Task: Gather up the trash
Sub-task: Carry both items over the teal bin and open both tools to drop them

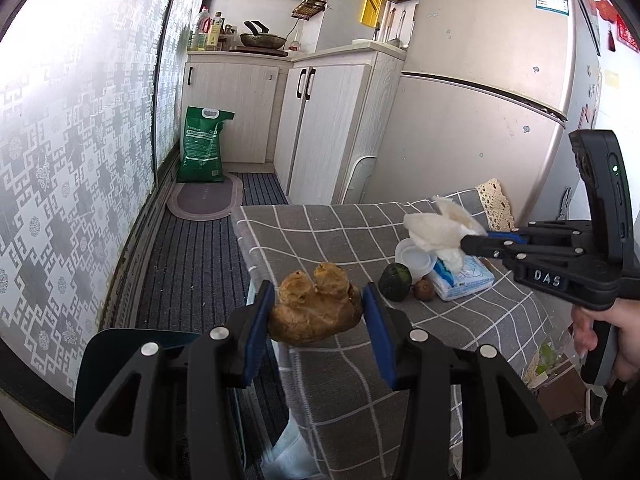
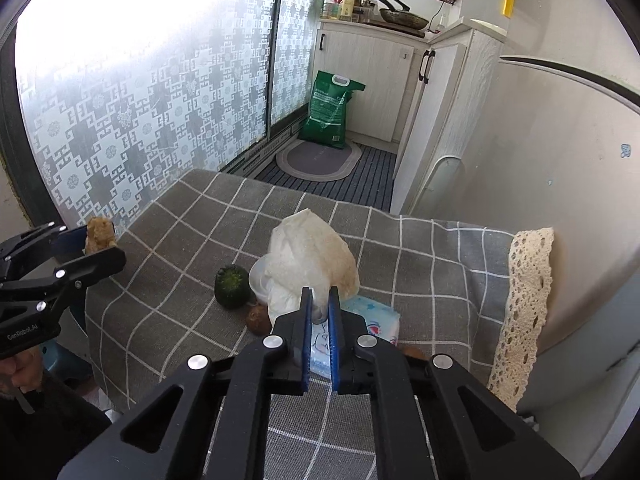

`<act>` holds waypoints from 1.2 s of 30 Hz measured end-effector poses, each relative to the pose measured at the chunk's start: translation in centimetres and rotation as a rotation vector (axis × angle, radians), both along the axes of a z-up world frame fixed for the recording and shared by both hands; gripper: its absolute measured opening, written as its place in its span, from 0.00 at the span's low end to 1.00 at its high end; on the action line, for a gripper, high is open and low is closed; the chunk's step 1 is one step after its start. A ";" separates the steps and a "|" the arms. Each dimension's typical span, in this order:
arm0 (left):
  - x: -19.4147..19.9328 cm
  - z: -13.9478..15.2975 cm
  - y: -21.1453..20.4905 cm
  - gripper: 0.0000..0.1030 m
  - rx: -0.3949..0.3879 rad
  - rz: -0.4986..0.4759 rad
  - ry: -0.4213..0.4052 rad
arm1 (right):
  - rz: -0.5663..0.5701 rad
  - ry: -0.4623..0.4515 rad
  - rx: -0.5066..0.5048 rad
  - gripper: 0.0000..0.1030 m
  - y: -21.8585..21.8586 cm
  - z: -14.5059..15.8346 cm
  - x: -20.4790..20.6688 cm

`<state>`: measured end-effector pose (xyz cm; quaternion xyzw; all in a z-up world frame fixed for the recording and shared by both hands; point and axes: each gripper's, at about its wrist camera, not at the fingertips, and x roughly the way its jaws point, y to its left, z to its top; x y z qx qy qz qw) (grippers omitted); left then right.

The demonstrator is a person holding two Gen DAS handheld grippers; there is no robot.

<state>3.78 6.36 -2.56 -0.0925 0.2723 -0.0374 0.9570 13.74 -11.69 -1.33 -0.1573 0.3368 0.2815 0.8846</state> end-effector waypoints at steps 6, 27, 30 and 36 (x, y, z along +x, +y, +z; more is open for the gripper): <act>-1.1 -0.1 2.3 0.46 0.005 0.042 -0.004 | 0.013 -0.046 0.048 0.07 0.8 2.2 -0.8; -4.0 -3.1 10.0 0.46 0.047 0.183 0.080 | 0.232 -0.024 0.048 0.07 12.4 2.7 -4.6; -4.2 -4.0 11.1 0.47 0.041 0.195 0.108 | 0.264 -0.013 0.034 0.07 14.1 2.4 -5.3; -4.5 -6.4 12.8 0.47 0.032 0.226 0.174 | 0.327 0.023 -0.012 0.07 17.4 1.3 -6.5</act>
